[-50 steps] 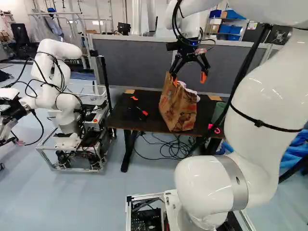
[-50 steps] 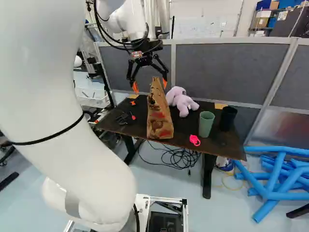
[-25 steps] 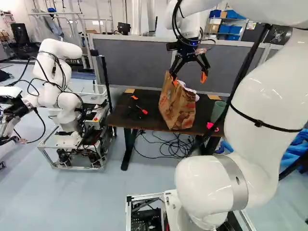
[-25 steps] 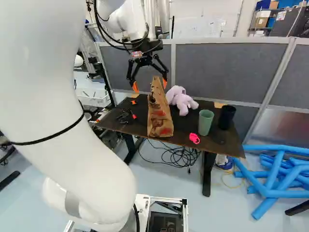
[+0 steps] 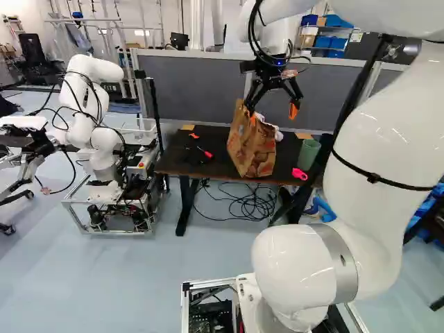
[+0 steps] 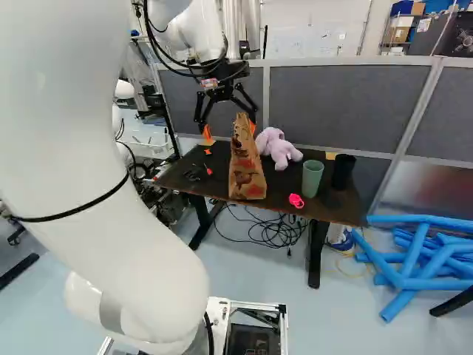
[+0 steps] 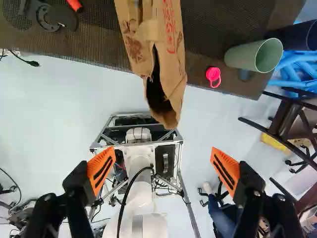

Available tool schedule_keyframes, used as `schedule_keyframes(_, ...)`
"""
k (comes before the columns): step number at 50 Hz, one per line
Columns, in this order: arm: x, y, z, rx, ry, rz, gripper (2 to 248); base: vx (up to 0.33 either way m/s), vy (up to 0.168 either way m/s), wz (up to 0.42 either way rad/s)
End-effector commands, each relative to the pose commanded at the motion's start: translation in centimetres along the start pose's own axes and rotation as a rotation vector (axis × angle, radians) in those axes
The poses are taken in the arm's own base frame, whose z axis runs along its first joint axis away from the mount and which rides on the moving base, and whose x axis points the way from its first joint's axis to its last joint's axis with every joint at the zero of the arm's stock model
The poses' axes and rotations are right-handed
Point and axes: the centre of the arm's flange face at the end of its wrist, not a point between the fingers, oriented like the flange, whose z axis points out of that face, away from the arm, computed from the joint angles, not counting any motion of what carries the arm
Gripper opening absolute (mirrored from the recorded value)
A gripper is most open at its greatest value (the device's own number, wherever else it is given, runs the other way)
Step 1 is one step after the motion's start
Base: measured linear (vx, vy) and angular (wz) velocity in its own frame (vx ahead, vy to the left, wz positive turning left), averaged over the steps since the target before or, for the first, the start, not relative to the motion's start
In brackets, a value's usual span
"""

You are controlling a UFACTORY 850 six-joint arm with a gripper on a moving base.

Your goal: Pick up the bag on the ground and place it on the table

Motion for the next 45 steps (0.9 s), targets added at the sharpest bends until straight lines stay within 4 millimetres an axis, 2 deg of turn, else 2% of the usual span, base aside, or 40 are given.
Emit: schedule_keyframes(45,0.0,0.0,0.0,0.0,0.0,0.0,247,-0.167,0.001,0.008)
